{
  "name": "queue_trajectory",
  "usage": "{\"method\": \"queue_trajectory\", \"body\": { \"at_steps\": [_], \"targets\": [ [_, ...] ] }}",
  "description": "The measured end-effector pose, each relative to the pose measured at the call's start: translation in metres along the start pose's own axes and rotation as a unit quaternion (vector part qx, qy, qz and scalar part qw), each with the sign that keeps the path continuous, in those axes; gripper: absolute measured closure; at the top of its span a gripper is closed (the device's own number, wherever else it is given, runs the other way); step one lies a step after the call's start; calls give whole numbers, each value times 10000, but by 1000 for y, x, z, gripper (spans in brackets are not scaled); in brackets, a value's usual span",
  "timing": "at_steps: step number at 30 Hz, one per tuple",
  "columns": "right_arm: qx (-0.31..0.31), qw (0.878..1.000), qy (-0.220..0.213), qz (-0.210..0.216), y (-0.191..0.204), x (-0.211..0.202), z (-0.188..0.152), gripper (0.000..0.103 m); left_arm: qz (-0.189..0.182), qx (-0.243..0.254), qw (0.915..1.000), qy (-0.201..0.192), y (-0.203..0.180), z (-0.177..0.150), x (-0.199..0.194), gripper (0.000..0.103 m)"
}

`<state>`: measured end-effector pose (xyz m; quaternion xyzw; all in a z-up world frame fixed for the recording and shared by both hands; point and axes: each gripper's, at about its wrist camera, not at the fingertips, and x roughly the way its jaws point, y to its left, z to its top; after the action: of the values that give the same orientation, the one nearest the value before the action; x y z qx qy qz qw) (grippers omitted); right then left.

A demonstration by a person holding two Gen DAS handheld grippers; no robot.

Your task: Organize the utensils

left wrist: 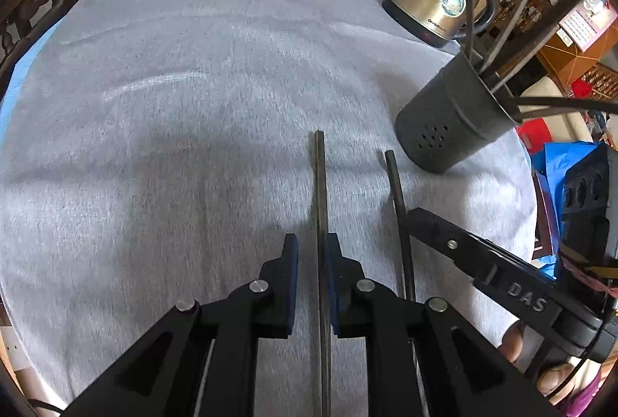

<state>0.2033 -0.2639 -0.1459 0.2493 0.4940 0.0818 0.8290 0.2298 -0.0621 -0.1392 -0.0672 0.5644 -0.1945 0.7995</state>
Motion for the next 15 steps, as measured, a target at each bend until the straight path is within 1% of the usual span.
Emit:
{"method": "queue_trajectory", "body": {
  "at_steps": [3,6,8,11,15],
  "targets": [
    [68,9998,107,-159,2,13,4,86,-28,1,10000,-33,-1,2,-1,90],
    [36,9997,-22,-240,2,15,6,87,-62,31,10000,-4,-2,3,1,90],
    [-88,9992,-52,-394,6,17,7,92,-107,73,9999,46,-1,2,0,90],
    [-207,9985,-125,-494,7,15,4,93,-159,110,9996,202,-6,7,9,90],
    [-162,9984,-155,-514,-3,4,1,94,-202,77,9990,384,-8,15,22,86]
  ]
}}
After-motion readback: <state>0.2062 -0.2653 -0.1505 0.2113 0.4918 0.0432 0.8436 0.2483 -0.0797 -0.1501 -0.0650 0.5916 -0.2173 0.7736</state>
